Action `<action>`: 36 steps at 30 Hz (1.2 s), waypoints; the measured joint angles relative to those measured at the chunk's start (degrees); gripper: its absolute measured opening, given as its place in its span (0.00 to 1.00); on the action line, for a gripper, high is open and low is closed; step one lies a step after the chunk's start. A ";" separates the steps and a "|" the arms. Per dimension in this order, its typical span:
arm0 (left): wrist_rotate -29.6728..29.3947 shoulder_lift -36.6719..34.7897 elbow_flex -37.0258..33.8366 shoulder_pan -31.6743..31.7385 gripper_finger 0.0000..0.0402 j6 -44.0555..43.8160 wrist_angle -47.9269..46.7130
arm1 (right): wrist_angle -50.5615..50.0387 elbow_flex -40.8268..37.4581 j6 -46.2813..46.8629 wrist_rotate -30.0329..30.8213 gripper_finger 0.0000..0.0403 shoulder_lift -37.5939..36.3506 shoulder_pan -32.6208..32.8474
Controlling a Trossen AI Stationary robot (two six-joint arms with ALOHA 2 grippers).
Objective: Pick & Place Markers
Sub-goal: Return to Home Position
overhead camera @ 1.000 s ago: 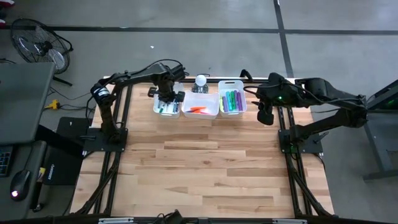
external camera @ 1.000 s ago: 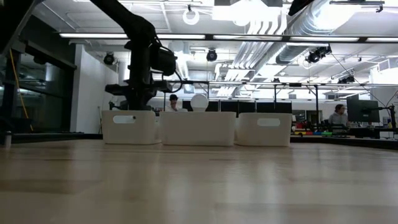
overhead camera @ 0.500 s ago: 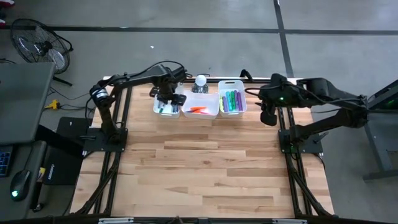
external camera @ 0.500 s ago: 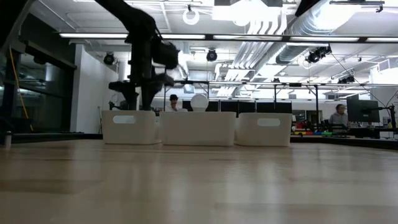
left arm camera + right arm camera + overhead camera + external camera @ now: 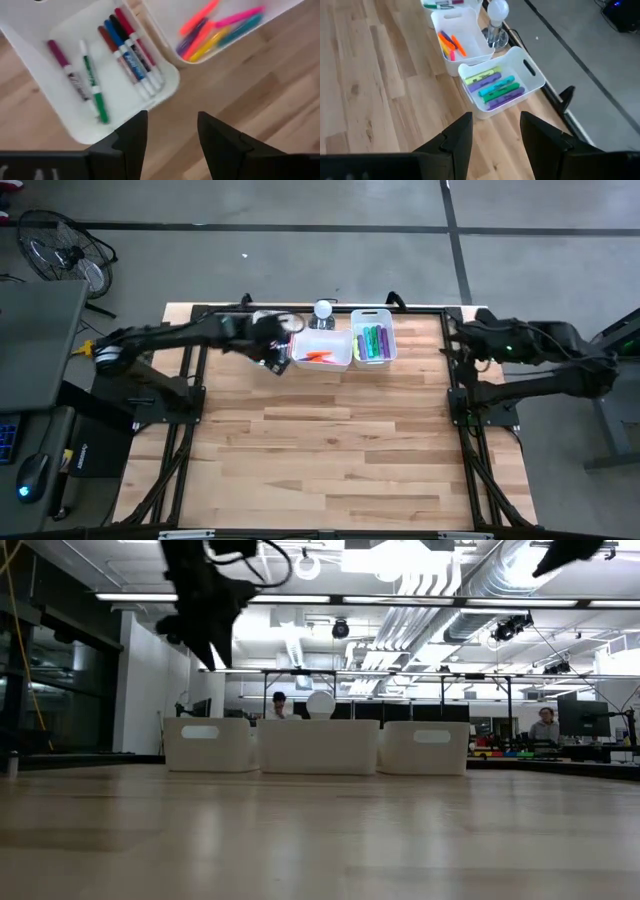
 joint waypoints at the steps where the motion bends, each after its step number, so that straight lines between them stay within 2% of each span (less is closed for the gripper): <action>1: -0.43 -2.42 -2.78 -1.22 0.42 -1.77 2.08 | 0.50 -1.93 0.29 -0.46 0.38 -2.20 0.00; 4: -0.60 -10.96 -12.93 -4.18 0.42 -7.04 7.59 | 1.98 -6.87 1.48 -1.52 0.38 -8.37 0.00; 8: -1.67 -22.71 -26.91 -7.51 0.42 -14.04 21.20 | 5.25 -12.85 2.10 -1.71 0.38 -15.53 0.00; 13: -7.31 -35.68 -40.54 -11.47 0.42 -17.28 39.99 | 9.38 -18.81 6.36 -1.46 0.38 -22.21 0.00; 18: -13.32 -43.58 -50.88 -14.43 0.42 -17.23 50.68 | 6.62 -22.63 6.86 -0.76 0.38 -25.58 -0.02; 21: -13.77 -46.26 -56.50 -14.67 0.42 -16.59 55.70 | 8.48 -23.92 13.36 -0.58 0.38 -26.46 -0.02; 23: -13.69 -47.53 -60.23 -14.67 0.42 -15.87 60.65 | 13.14 -25.05 13.79 -0.13 0.38 -26.73 -0.02; 28: -13.44 -53.11 -69.39 -14.63 0.42 -14.08 72.23 | 30.52 -28.47 9.15 -10.15 0.38 -26.94 0.00; 32: -12.68 -56.37 -69.56 -14.60 0.42 -12.15 67.65 | 46.85 -34.33 4.63 -18.40 0.38 -27.24 0.00; 36: -10.28 -59.52 -69.58 -14.61 0.42 -8.01 68.26 | 60.21 -42.10 4.62 -19.01 0.38 -28.68 -0.07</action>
